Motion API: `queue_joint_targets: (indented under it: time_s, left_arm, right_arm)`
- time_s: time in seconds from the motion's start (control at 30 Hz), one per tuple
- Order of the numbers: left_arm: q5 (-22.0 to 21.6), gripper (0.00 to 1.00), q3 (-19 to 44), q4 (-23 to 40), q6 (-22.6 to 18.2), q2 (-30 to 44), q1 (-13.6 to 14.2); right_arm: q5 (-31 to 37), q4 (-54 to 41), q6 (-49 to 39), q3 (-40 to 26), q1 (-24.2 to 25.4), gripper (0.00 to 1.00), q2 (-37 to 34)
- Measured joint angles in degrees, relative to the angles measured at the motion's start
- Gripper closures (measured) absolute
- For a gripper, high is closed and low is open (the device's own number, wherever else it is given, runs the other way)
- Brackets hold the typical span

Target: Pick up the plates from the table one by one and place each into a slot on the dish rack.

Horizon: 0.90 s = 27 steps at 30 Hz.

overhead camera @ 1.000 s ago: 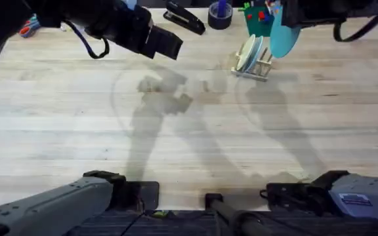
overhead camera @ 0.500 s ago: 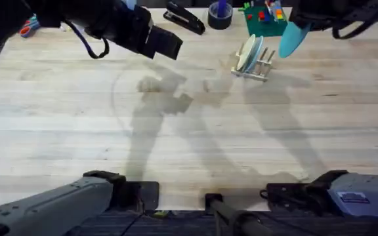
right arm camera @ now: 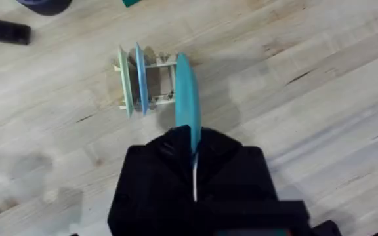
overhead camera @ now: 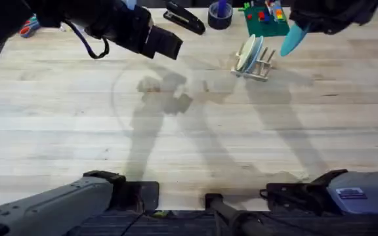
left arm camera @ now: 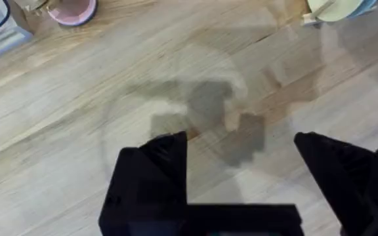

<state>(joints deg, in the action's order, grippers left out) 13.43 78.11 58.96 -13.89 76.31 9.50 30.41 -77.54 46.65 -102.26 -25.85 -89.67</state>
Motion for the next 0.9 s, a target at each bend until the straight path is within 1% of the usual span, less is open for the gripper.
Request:
queue_joint_targets:
  time_s: [0.37,0.67,0.9]
  left_arm:
    - [0.01,0.005,0.00,0.00,0.00,0.00,0.00]
    - [0.00,0.006,0.00,0.00,0.00,0.00,0.00]
    - [0.00,0.005,0.00,0.00,0.00,0.00,0.00]
  right_arm:
    - [0.00,3.02,-0.22,0.00,0.31,0.973,-5.62]
    - [-0.16,3.95,-0.88,0.00,2.77,0.973,-9.80]
    - [-5.27,7.09,-3.74,0.00,5.96,0.973,-10.51]
